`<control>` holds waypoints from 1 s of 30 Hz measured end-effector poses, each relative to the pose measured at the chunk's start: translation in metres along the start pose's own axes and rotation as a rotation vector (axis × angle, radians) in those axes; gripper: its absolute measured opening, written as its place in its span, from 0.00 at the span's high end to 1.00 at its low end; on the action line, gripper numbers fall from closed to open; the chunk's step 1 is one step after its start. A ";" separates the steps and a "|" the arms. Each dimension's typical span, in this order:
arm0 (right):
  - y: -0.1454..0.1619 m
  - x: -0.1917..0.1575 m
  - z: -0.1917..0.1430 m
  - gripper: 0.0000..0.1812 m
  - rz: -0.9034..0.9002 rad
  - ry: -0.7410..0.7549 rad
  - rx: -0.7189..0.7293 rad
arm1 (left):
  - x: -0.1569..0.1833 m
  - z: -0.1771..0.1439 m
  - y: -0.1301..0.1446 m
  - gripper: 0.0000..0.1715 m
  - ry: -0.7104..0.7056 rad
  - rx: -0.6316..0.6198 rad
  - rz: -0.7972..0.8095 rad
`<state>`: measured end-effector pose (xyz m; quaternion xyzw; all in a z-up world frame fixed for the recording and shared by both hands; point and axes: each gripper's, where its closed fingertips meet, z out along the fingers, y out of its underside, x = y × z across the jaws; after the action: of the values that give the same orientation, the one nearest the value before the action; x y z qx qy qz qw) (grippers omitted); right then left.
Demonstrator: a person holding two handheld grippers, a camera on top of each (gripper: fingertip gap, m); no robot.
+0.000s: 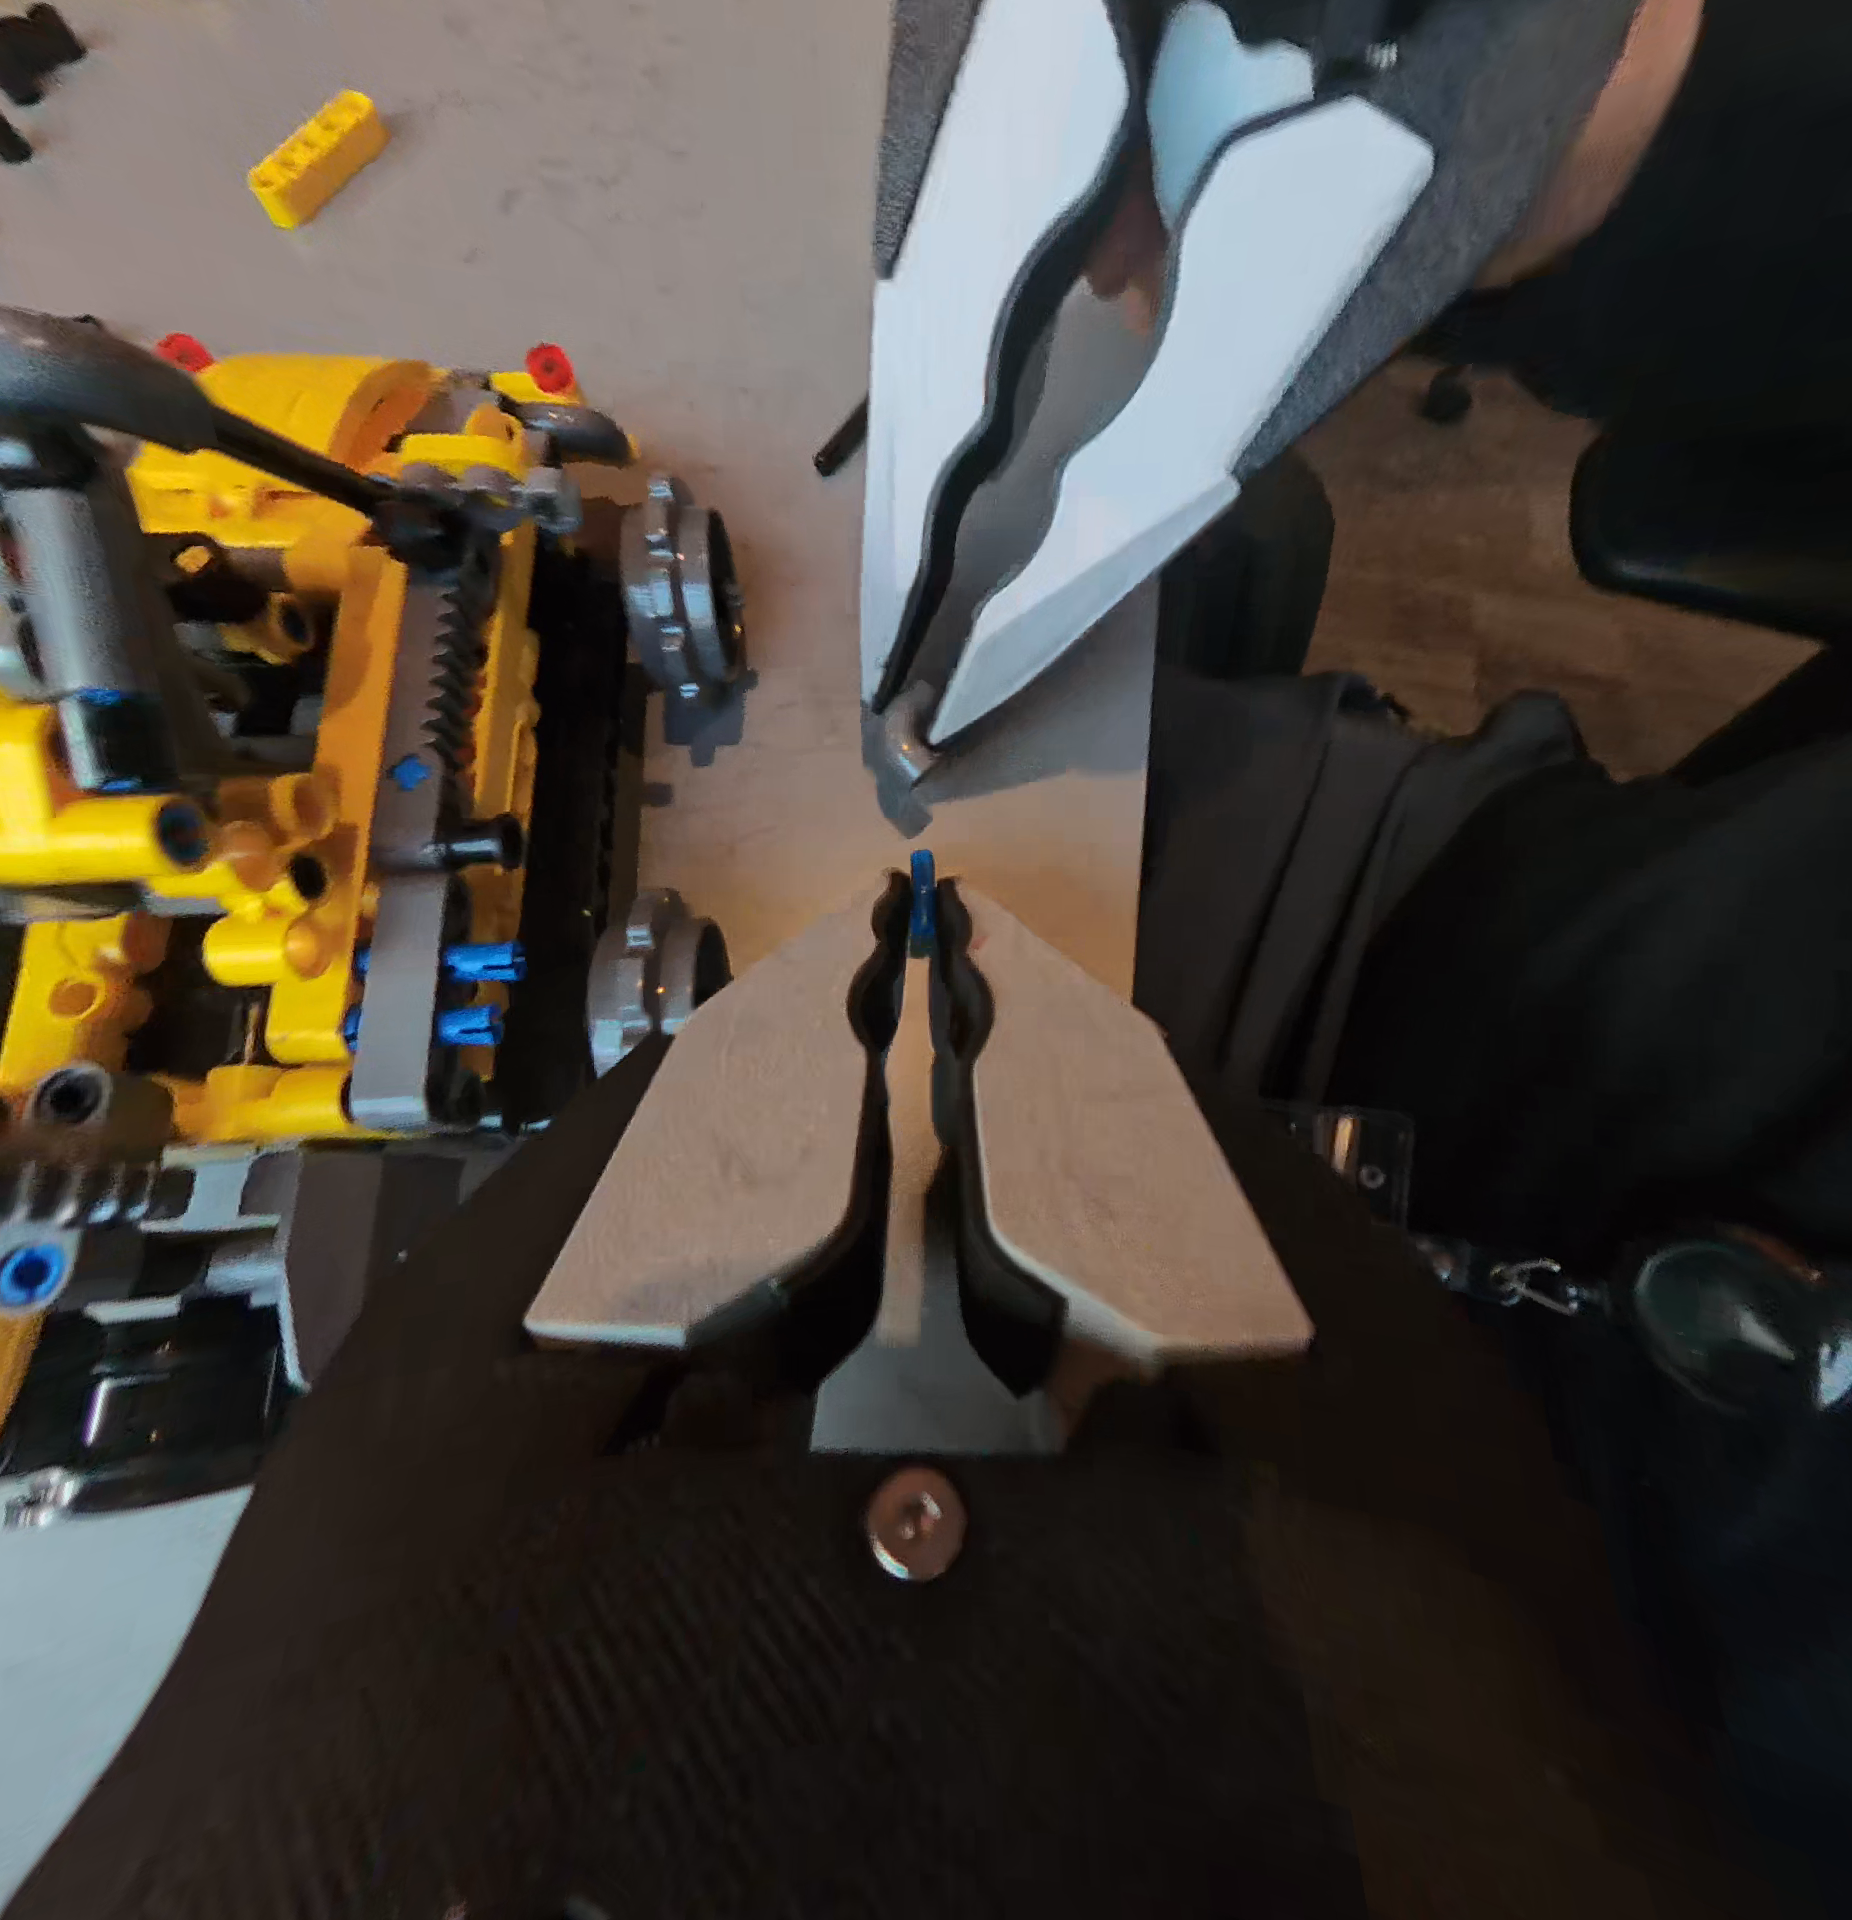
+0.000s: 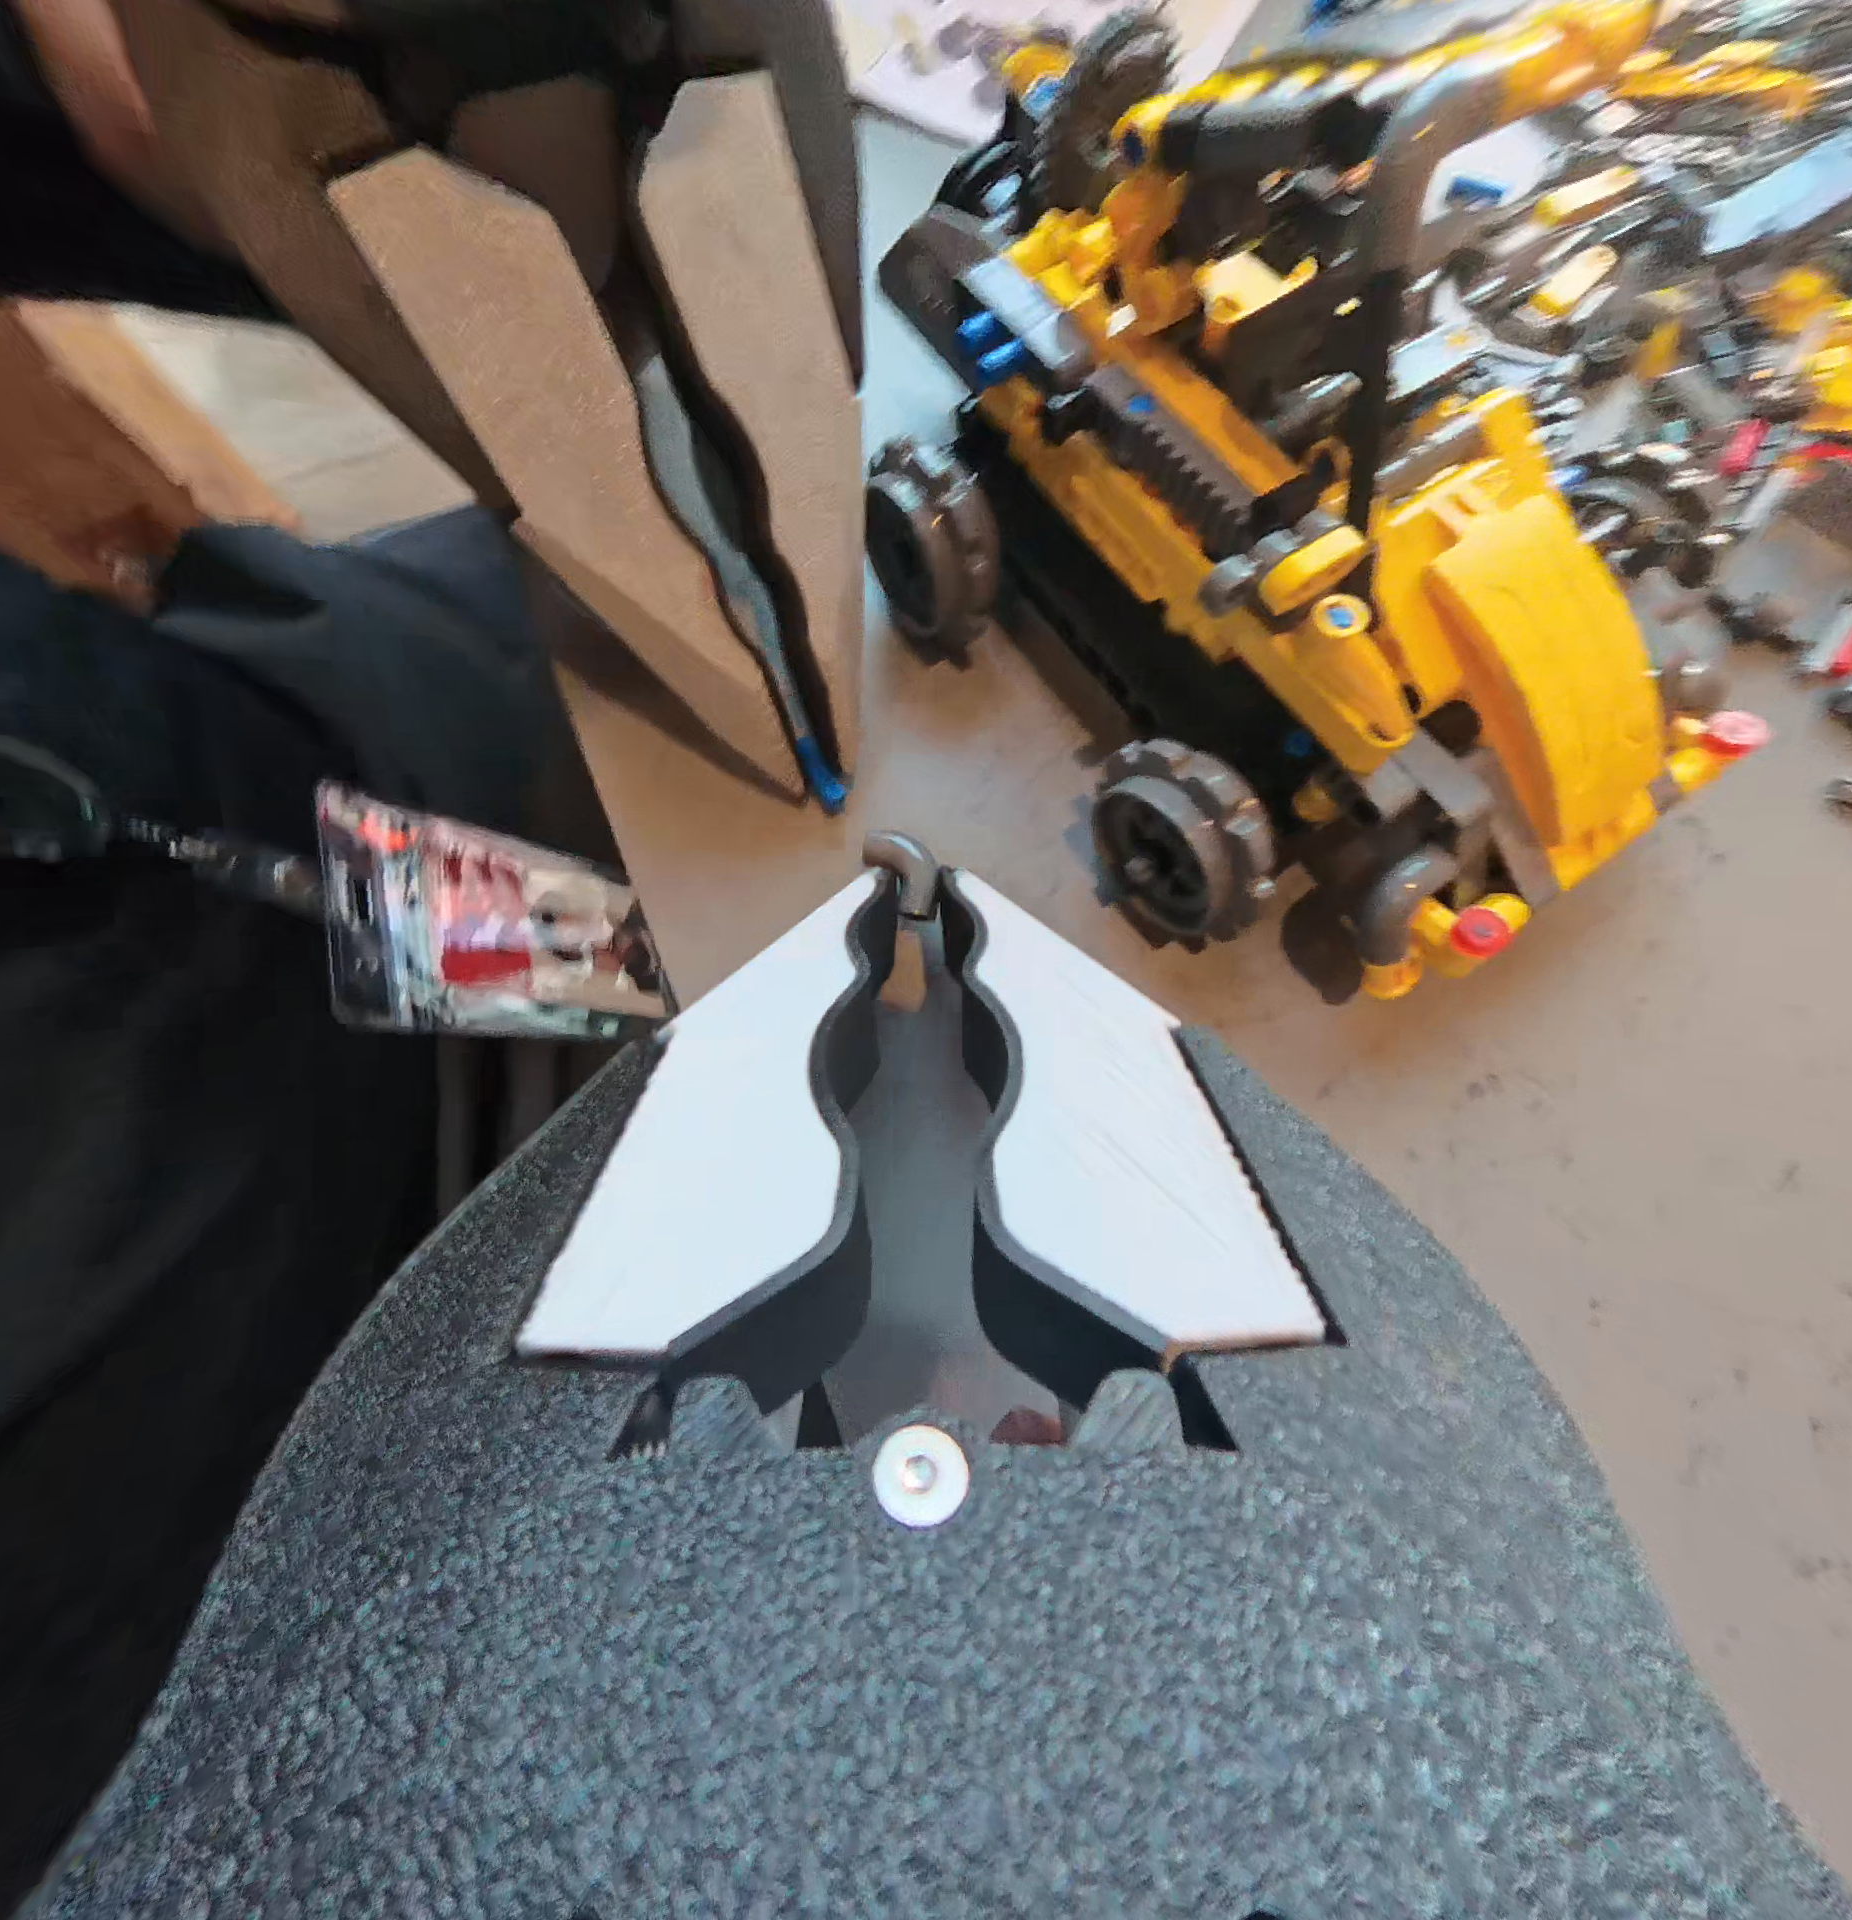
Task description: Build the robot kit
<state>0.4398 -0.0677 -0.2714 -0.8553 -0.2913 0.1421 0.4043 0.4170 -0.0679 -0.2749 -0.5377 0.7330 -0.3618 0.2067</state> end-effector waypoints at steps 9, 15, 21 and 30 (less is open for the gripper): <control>-0.021 0.007 -0.002 0.96 0.093 0.162 0.191 | -0.005 -0.015 -0.019 0.99 0.039 0.179 -0.259; -0.028 0.006 0.001 0.96 0.096 0.201 0.235 | -0.010 -0.021 -0.024 0.99 0.074 0.251 -0.378; -0.008 0.012 0.005 0.96 0.072 0.253 0.093 | -0.009 -0.007 -0.004 0.99 -0.015 0.079 -0.282; -0.009 0.012 -0.012 0.95 -0.500 0.553 -0.053 | -0.009 -0.001 0.005 0.99 -0.032 -0.002 -0.223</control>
<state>0.4517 -0.0626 -0.2568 -0.7739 -0.3745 -0.2051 0.4677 0.4155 -0.0587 -0.2790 -0.6218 0.6656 -0.3732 0.1762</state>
